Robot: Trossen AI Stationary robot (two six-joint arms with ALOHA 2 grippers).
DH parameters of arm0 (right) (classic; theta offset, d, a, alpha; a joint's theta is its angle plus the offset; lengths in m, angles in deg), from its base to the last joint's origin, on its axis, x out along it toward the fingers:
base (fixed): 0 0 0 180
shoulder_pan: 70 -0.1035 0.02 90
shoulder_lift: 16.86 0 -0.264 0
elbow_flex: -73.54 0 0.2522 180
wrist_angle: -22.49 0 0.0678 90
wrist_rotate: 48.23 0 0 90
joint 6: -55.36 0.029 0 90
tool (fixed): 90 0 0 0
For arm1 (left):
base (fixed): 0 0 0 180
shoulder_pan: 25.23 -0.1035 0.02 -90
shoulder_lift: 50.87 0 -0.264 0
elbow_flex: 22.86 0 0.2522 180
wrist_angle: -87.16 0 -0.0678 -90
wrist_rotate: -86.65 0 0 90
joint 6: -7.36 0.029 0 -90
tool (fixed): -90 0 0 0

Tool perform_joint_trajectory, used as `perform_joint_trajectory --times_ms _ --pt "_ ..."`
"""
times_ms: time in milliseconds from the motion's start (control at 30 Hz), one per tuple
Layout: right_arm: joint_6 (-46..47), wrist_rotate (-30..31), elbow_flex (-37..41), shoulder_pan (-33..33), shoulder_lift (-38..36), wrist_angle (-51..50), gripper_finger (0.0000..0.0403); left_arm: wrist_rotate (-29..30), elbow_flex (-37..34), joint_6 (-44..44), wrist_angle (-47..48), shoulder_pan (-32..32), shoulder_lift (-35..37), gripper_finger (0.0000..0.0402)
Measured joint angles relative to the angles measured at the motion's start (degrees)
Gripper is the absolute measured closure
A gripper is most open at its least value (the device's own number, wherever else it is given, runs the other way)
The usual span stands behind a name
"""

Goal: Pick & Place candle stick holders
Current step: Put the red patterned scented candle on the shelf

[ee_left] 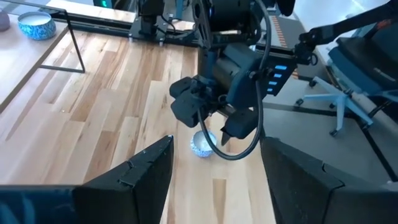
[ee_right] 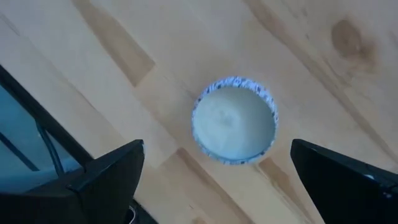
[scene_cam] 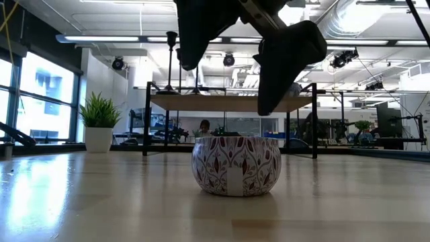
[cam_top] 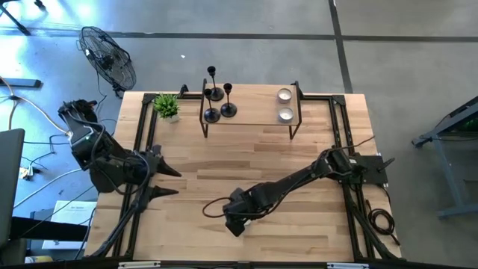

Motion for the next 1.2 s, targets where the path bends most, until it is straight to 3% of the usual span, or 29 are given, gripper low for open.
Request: perform_joint_trajectory --times_ms 500,1200 --pt "-1.7 -0.8 0.0 0.2 3.6 -1.5 0.0004 -0.3 0.0 0.0 0.4 0.0 -1.4 0.0163" --pt "-6.3 -1.6 -0.2 0.3 8.2 4.0 0.0004 -2.6 0.0 -0.6 0.4 0.0 -1.5 0.0163"
